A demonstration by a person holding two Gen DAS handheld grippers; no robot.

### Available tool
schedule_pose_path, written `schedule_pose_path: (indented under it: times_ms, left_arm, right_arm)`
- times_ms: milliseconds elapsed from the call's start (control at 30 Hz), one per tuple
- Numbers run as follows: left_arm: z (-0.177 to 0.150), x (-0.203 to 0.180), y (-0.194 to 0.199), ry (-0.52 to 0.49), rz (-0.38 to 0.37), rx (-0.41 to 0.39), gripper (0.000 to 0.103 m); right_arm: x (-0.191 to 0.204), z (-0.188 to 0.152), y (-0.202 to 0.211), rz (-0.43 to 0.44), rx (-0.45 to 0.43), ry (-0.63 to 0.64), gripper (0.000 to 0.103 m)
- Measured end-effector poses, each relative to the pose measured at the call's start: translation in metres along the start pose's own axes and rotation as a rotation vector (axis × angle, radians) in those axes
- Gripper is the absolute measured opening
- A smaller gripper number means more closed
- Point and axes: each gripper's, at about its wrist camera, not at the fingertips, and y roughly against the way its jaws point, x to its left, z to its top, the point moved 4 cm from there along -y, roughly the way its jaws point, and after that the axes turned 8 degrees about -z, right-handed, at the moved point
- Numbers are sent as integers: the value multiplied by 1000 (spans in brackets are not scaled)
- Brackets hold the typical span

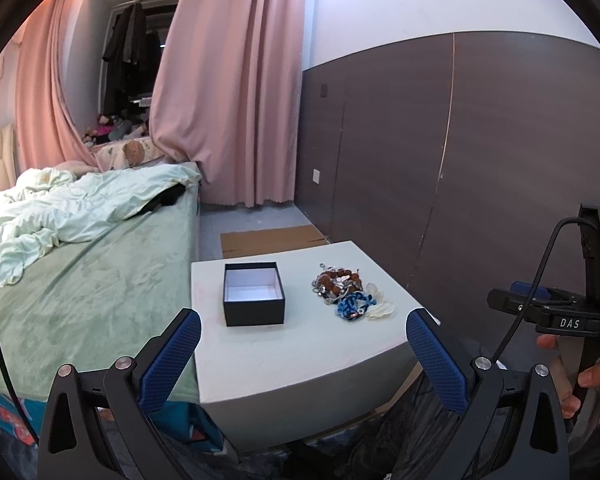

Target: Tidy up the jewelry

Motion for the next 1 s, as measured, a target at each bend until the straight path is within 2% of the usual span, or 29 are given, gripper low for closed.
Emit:
schedule_pose_path:
  times_ms: [267,400,500,633,700,1000]
  left_arm:
    - [-1,1,-45,6,-61,58,101]
    - [-1,0,-73,13,-100,105,94]
    - [-2,-3,-98,26,-132,139,90]
    - [-5,-6,-129,35,-168,188,85]
    - [-7,-8,-142,39,-180,212,85]
    - [-16,-13,-209,58,-221,326,77]
  right_arm:
    - [-24,-1,-30,-15,35,-29,101]
    - [-35,-2,-48,-20,69,-47,87]
    - [-45,-3,-61,-27,89,-65,86]
    - [-54,-3,-77,-28,116,-86,73]
    - [-59,-3,-87,-27,134,-97,71]
    - [-72,-8,-119,-29,189,-135,70]
